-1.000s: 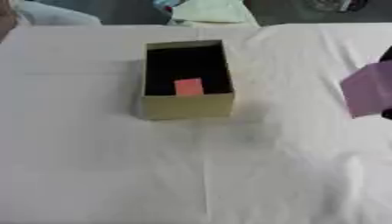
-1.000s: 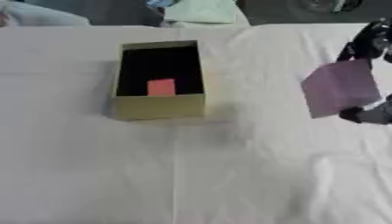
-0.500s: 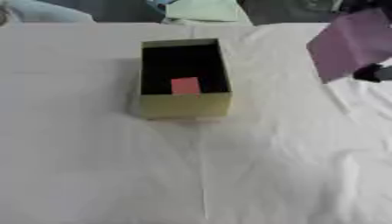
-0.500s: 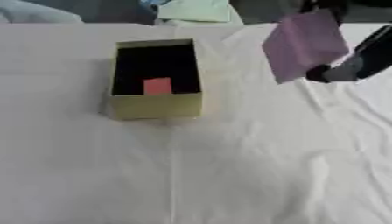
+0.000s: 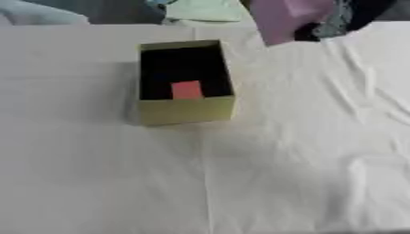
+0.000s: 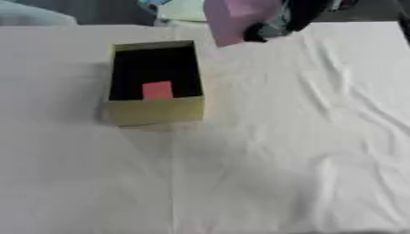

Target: Pick up objects on the table and place them in the box.

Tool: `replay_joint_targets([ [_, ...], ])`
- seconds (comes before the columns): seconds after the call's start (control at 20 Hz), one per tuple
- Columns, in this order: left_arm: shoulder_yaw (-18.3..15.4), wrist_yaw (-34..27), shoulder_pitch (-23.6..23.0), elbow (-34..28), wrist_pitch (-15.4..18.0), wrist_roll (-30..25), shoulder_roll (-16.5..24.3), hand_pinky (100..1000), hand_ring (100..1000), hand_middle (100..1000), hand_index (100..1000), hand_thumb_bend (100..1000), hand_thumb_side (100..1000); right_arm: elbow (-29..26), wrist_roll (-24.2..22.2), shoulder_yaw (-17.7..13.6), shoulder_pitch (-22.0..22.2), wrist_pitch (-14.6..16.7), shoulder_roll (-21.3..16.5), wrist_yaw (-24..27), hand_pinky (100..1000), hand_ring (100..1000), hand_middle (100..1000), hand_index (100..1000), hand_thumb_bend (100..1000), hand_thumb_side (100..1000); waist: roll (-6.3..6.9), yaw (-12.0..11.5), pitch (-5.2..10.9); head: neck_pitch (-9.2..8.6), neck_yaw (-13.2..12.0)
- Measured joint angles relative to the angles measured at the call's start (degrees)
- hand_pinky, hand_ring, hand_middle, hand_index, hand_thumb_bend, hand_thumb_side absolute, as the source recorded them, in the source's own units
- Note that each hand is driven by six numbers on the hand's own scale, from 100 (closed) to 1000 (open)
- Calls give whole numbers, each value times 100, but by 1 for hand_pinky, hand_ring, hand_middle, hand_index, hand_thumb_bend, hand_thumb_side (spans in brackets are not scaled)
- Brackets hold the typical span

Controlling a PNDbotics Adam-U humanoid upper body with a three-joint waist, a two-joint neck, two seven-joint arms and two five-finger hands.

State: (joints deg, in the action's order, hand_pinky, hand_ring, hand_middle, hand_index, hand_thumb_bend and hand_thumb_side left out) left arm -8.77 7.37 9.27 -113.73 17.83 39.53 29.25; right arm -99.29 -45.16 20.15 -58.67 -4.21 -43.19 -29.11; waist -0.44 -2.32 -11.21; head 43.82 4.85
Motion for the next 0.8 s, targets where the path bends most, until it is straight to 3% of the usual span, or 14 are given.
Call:
replay_joint_targets([
  [0.65,50,-111,188,0,34,-100,-77,662,683,675,794,418,835,1880,608,179,-556,272,1337,-1294,483,495,317,577,329,293,75,-195,-123,0,246],
  [0.8,76,-133,236,0,43,-114,-106,662,683,676,794,419,834,2155,748,203,-593,348,1550,-1412,480,492,323,578,272,280,97,-230,-154,0,300],
])
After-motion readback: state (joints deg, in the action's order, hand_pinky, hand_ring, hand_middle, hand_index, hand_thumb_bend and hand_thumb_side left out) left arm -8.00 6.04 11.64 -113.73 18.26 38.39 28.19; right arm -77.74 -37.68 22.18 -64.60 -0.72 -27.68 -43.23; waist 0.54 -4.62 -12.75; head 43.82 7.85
